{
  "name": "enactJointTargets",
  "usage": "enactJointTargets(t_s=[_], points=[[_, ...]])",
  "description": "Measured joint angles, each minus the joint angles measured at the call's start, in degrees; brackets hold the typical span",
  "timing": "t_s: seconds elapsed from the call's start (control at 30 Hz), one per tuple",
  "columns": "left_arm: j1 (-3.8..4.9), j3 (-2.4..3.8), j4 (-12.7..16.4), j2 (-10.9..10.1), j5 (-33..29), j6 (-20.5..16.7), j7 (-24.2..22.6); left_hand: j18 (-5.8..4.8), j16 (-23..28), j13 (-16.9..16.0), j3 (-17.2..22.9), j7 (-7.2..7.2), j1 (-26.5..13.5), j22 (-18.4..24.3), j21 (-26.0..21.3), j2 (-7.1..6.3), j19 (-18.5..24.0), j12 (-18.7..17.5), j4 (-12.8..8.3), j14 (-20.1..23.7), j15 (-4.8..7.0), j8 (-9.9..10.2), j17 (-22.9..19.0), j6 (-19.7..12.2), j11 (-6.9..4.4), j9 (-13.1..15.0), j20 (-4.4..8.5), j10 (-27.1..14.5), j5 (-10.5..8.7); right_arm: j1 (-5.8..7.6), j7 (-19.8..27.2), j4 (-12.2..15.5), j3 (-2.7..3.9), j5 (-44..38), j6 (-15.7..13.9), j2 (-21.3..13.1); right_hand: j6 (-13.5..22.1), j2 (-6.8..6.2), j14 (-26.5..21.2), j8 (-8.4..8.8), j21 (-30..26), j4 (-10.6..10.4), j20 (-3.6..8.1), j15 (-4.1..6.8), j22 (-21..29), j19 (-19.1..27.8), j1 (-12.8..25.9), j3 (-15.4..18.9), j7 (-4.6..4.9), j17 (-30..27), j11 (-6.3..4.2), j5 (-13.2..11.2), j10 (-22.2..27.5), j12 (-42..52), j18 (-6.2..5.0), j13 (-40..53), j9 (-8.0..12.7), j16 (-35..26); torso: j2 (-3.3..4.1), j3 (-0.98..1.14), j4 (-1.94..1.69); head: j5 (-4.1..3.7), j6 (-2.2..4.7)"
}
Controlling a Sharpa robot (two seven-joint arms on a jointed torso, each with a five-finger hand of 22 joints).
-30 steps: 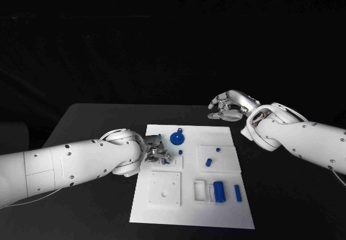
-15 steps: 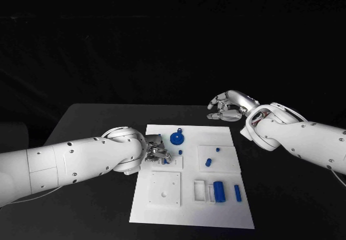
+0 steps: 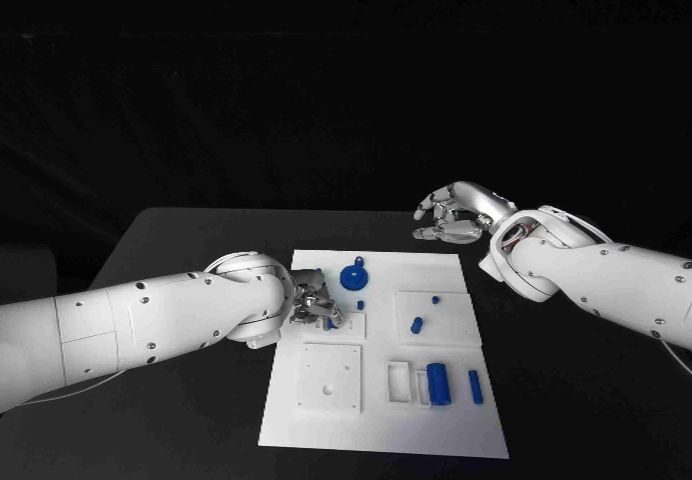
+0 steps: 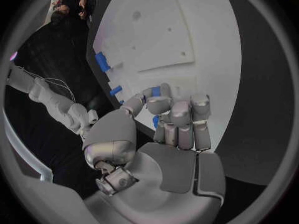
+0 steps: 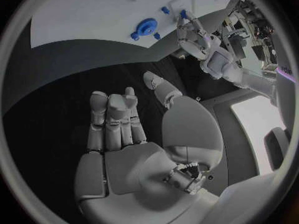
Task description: Assemble the parts on the task board
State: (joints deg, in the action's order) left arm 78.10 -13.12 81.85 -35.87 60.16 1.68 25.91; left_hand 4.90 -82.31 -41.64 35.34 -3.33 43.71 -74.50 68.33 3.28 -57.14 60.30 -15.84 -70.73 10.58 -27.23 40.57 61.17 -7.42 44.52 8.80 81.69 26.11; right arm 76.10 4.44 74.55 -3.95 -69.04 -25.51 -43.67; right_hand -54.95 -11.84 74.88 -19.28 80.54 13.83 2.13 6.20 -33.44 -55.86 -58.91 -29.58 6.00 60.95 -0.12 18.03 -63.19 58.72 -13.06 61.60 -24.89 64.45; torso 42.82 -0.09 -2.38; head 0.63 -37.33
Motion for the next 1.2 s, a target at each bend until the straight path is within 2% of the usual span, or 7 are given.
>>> enactJointTargets(t_s=[0.17,0.5,0.7,0.87,1.07,1.1,1.2], points=[[0.30,-0.05,-0.4,0.3,-1.1,1.0,0.2,0.00,0.0,0.1,0.0,0.01,0.0,0.0,0.0,0.00,0.0,0.0,0.0,0.0,0.00,0.2,0.0,0.0,0.00,0.0,0.00,0.0,-0.22,0.00,0.0,0.0,0.00,0.0,0.1,0.0,0.0,0.00,0.0,0.00,0.0,0.0,0.00,0.00,0.0,0.0,0.0,0.0,0.00,0.0,0.00,0.0,0.0,0.0,0.01,0.0,0.0,0.0,0.00,0.01,0.01,0.00,0.00],[1.47,-0.17,-1.7,1.1,-4.5,4.3,1.3,0.00,0.0,0.2,0.0,0.01,0.1,0.0,0.0,-0.07,0.0,0.0,0.0,0.0,0.01,0.4,0.0,0.0,0.09,0.0,0.00,-0.1,-0.67,0.00,0.0,-0.1,0.00,0.0,0.2,0.2,0.0,0.00,0.0,0.00,0.0,0.0,0.00,0.00,-0.1,0.0,0.0,0.0,0.00,0.0,0.01,0.2,0.0,0.0,0.00,0.0,0.0,0.0,-0.01,0.01,0.01,-0.01,0.07],[2.26,-0.09,-3.0,2.2,-6.8,7.0,1.9,0.00,0.0,0.2,0.0,0.01,0.1,0.0,0.0,-0.07,0.0,0.0,0.0,0.0,0.01,0.3,-0.1,0.0,0.09,0.0,0.00,-0.1,-0.89,0.00,-0.1,-0.3,0.00,-0.1,0.3,0.4,0.0,0.00,0.0,0.00,0.0,0.0,0.00,0.00,-0.1,0.0,0.0,0.0,0.00,0.0,0.01,0.2,0.0,0.0,0.00,0.0,0.0,0.0,-0.01,0.02,0.00,0.05,0.11],[2.53,-0.04,-3.9,2.9,-8.1,8.8,2.3,0.00,0.0,0.3,-0.1,0.01,0.1,0.0,0.0,-0.07,0.0,0.0,0.1,0.0,0.01,0.3,-0.1,0.0,0.09,0.0,0.00,-0.1,-1.11,0.00,-0.1,-0.4,0.00,-0.1,0.4,0.5,0.0,0.00,0.0,0.00,0.0,0.0,0.00,0.00,0.0,0.0,0.0,0.0,0.00,0.0,0.02,0.2,0.0,0.0,0.00,0.0,0.0,0.0,0.00,0.02,0.01,0.08,0.09],[3.61,0.04,-5.2,3.8,-8.9,11.1,2.7,0.00,0.0,0.4,-0.1,0.01,0.1,0.0,0.0,-0.07,0.2,0.0,0.1,0.0,0.01,0.3,-0.1,0.0,0.09,-0.1,0.10,-0.1,-1.33,0.00,-0.1,-0.4,0.00,-0.1,0.4,0.5,0.0,0.00,0.0,0.00,0.0,0.0,0.00,0.00,-0.1,0.0,0.0,0.0,0.00,0.0,-0.11,0.2,0.1,0.0,0.00,0.0,0.0,0.0,0.04,0.02,0.07,0.03,0.08],[3.72,0.05,-5.4,4.1,-9.0,11.7,2.8,0.00,0.0,0.5,-0.1,0.01,0.1,0.0,0.0,-0.07,0.3,0.0,0.1,0.0,0.01,0.3,-0.1,0.0,0.20,-0.1,-0.09,-0.2,-1.46,0.00,-0.1,-0.5,0.00,-0.1,0.4,0.5,0.0,0.00,0.0,0.00,0.0,0.0,0.00,-0.01,-0.1,0.0,0.0,0.0,0.00,0.0,-0.11,0.2,0.1,0.0,0.00,0.0,0.0,0.0,0.04,0.02,0.07,0.03,0.08],[3.76,0.04,-5.8,4.4,-9.3,13.2,3.1,0.00,0.0,0.8,-0.1,0.01,0.4,-0.1,0.0,-0.40,0.4,0.0,0.1,0.0,0.02,0.4,-0.3,0.0,0.38,-0.1,-0.18,-0.4,-3.70,-0.01,-0.2,-0.5,0.00,-0.1,0.5,0.6,0.0,0.00,0.0,0.00,0.0,0.0,0.00,-0.01,-0.1,0.0,0.0,0.0,0.00,0.0,-0.11,0.2,0.1,0.0,0.00,0.0,0.0,0.0,0.03,0.04,0.04,-0.05,0.05]])
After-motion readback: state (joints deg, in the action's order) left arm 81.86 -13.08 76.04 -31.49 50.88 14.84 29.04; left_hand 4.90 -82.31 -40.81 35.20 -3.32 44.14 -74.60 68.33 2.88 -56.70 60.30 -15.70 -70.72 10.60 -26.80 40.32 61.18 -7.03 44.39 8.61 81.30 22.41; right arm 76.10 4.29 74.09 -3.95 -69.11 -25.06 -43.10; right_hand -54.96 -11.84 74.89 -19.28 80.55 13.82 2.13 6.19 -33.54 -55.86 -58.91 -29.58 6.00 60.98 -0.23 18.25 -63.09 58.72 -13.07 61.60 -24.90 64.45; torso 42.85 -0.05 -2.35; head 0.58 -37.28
